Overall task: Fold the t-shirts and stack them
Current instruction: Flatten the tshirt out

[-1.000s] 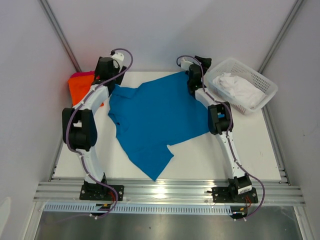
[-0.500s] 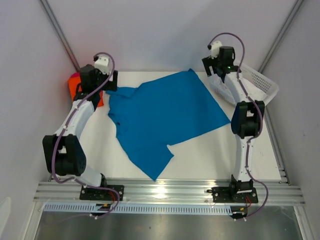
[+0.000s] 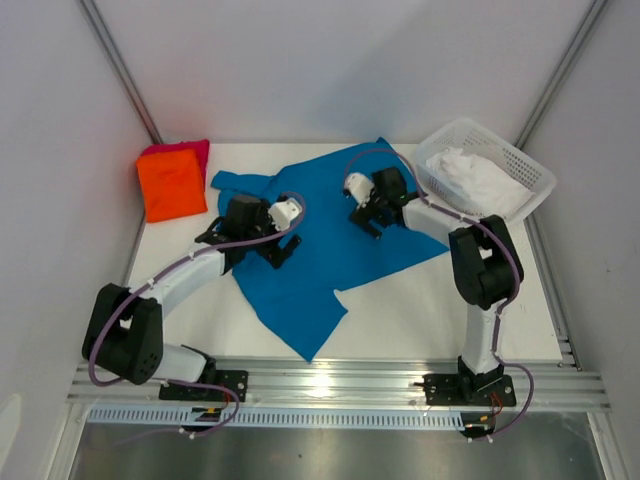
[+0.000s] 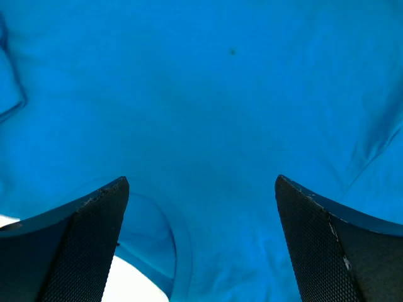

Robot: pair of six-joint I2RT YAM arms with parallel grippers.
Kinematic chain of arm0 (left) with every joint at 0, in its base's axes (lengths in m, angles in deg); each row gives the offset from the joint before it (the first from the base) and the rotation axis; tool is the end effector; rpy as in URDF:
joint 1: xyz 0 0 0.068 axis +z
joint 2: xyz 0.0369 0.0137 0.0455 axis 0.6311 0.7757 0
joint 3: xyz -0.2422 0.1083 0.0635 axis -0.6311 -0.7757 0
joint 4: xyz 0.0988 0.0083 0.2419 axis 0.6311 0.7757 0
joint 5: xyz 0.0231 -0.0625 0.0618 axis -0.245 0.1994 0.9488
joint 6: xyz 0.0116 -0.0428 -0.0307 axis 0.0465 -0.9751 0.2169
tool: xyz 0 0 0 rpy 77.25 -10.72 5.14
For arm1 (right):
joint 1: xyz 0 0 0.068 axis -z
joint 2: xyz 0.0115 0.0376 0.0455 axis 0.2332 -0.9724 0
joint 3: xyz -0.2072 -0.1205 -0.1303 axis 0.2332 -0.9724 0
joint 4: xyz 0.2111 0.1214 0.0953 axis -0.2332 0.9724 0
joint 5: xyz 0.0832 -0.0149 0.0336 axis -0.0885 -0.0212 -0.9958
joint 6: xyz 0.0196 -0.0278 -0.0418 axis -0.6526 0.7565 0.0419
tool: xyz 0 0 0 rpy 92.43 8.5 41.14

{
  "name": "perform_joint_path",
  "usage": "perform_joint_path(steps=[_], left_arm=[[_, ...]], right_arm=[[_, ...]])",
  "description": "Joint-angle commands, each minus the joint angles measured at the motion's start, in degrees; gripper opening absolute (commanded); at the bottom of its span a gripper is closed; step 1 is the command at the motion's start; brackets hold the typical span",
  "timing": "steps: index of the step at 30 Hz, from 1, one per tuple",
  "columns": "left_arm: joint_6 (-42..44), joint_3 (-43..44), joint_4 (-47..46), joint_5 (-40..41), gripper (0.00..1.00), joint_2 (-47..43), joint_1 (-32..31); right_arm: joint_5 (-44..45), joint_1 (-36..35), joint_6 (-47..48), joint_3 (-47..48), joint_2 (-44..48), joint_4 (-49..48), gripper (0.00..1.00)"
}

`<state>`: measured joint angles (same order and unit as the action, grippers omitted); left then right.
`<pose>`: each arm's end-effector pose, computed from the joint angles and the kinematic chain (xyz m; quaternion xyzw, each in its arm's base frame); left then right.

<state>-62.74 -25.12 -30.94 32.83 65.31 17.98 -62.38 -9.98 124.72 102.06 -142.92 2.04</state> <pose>0.2710 -0.1140 0.2283 0.3974 0.8131 -0.0969 0.4142 0.4007 0.1737 0.1935 -0.4808 0.8007 -0.0489 0.3540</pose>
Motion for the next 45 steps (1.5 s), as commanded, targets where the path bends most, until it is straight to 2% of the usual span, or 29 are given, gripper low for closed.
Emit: perform_joint_path(steps=[1,3,11,14,16,19,23,32,36,38,41,43,44,45], left_arm=[[3.83,0.27,-3.78,5.35,0.99,-0.65,-1.09],[3.92,1.32,-4.66,9.83,0.99,0.75,-1.09],[3.04,4.92,-5.27,15.89,0.99,4.88,-1.0],[3.22,6.67,-5.8,19.93,0.99,7.7,-1.0],[3.04,7.38,-6.06,21.79,0.99,8.67,-0.48],[1.2,10.19,-5.45,23.38,0.99,9.55,1.45],[-3.19,15.99,-1.41,20.31,0.99,9.99,5.76],[-2.93,17.23,-0.26,19.16,0.99,9.55,9.02],[-3.37,17.06,-0.26,18.81,0.99,9.81,9.1],[-3.72,16.88,-0.26,18.46,0.99,9.9,9.11],[-4.16,16.79,-0.26,18.02,0.99,9.73,9.19],[-4.34,16.62,-0.26,17.76,0.99,9.72,9.19],[-4.43,16.7,-0.18,17.67,0.99,9.55,9.19],[-4.43,16.53,-0.18,17.58,0.99,9.46,9.19]], right_arm=[[12.65,-3.51,10.69,-5.68,1.28,-9.26,0.99],[15.32,-4.48,12.29,-8.41,0.67,-11.82,0.99],[19.01,-4.31,14.93,-11.31,0.23,-14.91,0.99],[18.5,-4.48,14.76,-11.93,0.92,-12.73,0.99],[17.7,-4.57,14.15,-10.97,1.28,-7.9,0.99],[12.88,-4.75,11.6,-7.46,1.98,2.9,0.99],[4.62,-5.89,8.88,-3.76,3.12,17.65,0.99],[-14.8,-10.64,6.5,4.31,2.86,37.1,0.99],[-24.38,-10.2,5.97,7.83,2.25,38.78,0.99],[-32.6,-8.54,5.62,10.55,1.11,40.97,0.99],[-38.71,-4.94,2.21,17.49,-0.65,40.47,0.99],[-35.67,-2.91,-0.26,21.63,-0.74,37.31,0.99],[-32.69,-0.9,-1.05,22.17,-0.22,32.25,0.99],[-25.18,0.07,-1.76,22.34,0.39,29.41,0.99]])
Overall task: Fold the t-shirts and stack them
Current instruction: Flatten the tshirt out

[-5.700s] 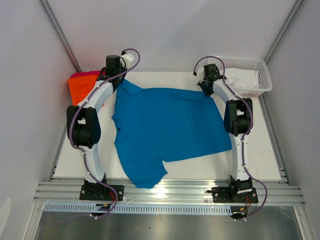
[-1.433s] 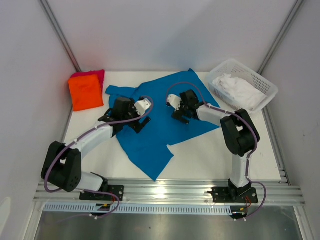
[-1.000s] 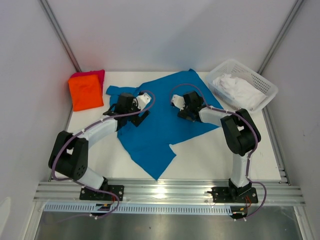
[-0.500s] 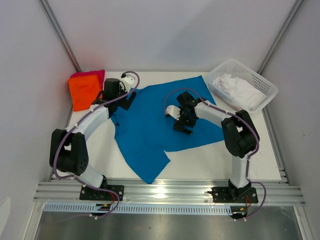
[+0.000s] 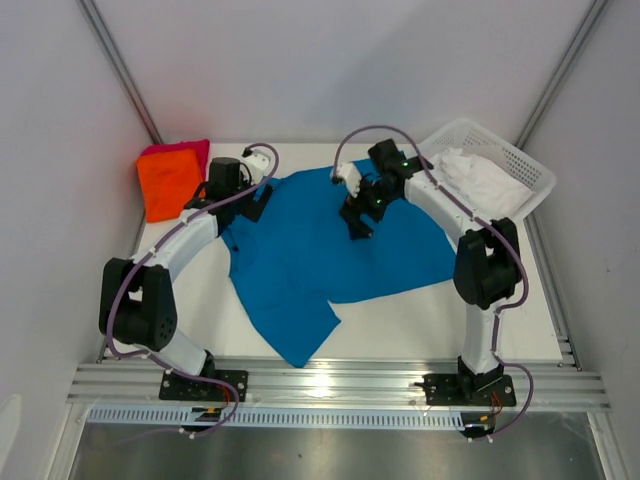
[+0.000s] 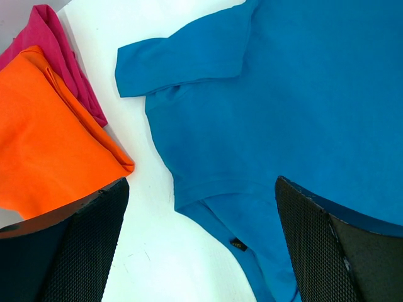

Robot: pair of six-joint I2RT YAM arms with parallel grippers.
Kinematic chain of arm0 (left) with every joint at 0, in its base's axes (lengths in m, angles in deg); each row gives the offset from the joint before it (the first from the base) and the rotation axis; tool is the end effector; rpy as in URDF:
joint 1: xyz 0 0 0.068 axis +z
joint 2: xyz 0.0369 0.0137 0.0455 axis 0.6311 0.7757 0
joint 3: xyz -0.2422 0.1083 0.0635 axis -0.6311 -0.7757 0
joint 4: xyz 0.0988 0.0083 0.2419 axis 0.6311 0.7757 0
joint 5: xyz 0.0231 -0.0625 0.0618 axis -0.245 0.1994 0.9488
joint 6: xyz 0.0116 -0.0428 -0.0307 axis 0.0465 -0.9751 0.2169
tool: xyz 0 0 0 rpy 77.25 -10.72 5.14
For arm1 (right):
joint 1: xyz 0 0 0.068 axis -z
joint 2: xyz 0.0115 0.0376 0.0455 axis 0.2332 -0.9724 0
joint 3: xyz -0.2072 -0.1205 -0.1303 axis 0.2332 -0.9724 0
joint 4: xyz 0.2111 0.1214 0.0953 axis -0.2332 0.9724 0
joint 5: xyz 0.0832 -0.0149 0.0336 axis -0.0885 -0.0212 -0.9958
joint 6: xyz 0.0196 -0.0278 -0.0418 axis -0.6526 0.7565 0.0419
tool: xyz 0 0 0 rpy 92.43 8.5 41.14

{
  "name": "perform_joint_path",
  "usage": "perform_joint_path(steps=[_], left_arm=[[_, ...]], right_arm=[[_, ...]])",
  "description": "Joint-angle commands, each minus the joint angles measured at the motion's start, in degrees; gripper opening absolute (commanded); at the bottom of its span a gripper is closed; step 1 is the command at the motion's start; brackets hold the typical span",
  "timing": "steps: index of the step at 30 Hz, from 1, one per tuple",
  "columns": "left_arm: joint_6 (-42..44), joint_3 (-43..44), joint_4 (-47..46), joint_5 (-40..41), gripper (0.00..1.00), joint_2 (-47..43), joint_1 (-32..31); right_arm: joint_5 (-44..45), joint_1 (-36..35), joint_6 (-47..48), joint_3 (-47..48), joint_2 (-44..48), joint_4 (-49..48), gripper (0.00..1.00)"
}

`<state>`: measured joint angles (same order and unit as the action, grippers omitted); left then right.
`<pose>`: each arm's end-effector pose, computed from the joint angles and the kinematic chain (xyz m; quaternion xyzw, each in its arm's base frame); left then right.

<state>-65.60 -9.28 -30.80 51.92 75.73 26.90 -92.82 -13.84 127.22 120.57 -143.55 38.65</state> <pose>0.3469 -0.0719 0.2634 0.2400 0.8565 0.0787 0.4501 0.3656 0.2090 0.2549 -0.5750 0.7528 0.2303 0.2229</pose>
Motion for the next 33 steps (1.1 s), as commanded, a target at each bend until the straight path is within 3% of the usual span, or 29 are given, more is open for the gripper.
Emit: perform_joint_path(steps=[1,3,8,19,24,27,29,30,33], left_arm=[[-1.3,0.51,-0.48,-1.5,0.99,-1.05,0.19],[-0.95,0.16,-0.83,-1.15,0.99,-1.14,0.36],[-0.95,0.07,-1.27,-1.41,0.99,-0.53,0.54],[-0.34,-0.64,-1.54,-1.41,0.99,-0.35,0.71],[-0.69,-0.63,-1.36,-1.32,0.99,-0.17,0.71],[-0.95,-0.55,-1.1,-1.41,0.99,-0.17,0.71],[-0.86,-0.46,-1.01,-1.41,0.99,-0.09,0.72],[-1.04,-0.37,-0.92,-1.5,0.99,0.18,0.63],[-1.21,-0.2,-0.66,-1.41,0.99,0.7,0.72]], right_arm=[[9.78,4.82,-4.25,3.22,1.47,-10.36,0.99],[19.7,7.37,-1.72,3.04,1.65,-16.44,0.99],[33.1,10.45,4.7,0.24,0.33,-25.49,0.99],[47.88,18.18,14.46,-4.43,-5.72,-44.13,0.99],[48.67,20.56,14.38,0.75,-11.26,-39.49,0.93],[47.71,21.88,13.33,3.3,-13.64,-36.33,0.83],[47.18,22.49,12.89,4.53,-14.17,-34.48,0.65],[47.01,22.59,12.54,4.88,-14.52,-33.95,0.43],[47.09,22.59,12.18,5.32,-14.96,-34.03,0.13]])
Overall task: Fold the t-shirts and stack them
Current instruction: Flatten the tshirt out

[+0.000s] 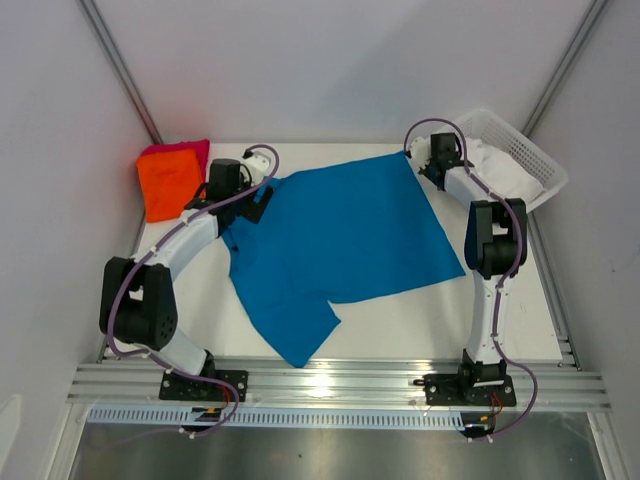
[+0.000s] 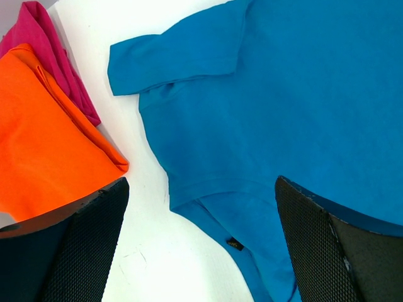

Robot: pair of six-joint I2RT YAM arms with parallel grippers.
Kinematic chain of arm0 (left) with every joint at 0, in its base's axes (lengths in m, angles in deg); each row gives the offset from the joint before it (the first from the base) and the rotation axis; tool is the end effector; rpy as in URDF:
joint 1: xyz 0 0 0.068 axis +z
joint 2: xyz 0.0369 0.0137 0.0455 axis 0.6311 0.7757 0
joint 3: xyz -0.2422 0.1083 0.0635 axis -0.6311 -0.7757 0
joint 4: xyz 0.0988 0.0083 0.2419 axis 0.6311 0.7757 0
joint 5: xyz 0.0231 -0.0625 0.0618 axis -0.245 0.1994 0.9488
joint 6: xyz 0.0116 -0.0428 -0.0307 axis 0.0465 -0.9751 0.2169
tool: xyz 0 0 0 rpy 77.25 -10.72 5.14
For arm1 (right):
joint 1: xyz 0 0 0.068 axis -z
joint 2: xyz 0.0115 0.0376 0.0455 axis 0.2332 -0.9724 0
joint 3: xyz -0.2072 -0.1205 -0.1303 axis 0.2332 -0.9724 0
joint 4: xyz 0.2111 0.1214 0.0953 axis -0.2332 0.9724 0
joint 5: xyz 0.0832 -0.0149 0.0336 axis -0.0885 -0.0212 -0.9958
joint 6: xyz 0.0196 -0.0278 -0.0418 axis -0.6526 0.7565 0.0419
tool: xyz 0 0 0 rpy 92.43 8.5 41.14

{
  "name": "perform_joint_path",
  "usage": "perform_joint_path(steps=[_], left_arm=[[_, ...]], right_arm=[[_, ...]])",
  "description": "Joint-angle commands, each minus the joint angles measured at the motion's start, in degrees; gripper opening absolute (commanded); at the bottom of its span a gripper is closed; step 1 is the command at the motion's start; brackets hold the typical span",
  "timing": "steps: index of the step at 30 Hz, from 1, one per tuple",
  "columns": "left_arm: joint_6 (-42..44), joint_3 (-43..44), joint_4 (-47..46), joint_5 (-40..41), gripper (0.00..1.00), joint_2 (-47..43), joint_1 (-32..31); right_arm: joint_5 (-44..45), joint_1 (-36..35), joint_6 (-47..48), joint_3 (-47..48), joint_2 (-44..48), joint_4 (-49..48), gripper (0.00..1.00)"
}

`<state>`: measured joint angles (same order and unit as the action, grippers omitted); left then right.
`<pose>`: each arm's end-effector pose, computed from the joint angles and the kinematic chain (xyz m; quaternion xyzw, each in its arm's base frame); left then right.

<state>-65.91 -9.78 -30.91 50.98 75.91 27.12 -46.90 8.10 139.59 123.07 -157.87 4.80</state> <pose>0.3467 -0.0710 0.2596 0.2405 0.8589 0.0708 0.4465 0.5052 0.0379 0.1893 -0.4036 0.8224 -0.2702 0.2962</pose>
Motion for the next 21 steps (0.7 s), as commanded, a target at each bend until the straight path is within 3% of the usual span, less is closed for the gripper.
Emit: perform_joint_path(steps=[1,14,21], left_arm=[[-0.82,0.48,-0.46,-0.56,0.99,0.62,0.5],[-0.91,0.13,-0.37,-0.91,0.99,0.18,0.5],[-0.82,-0.13,-0.37,-1.17,0.99,-0.08,0.5]], right_arm=[[1.43,0.55,-0.54,3.79,-0.91,0.26,0.0],[-0.76,-4.27,-10.11,26.74,-11.98,18.98,0.0],[6.16,-8.14,-14.16,37.63,-20.06,22.94,0.0]])
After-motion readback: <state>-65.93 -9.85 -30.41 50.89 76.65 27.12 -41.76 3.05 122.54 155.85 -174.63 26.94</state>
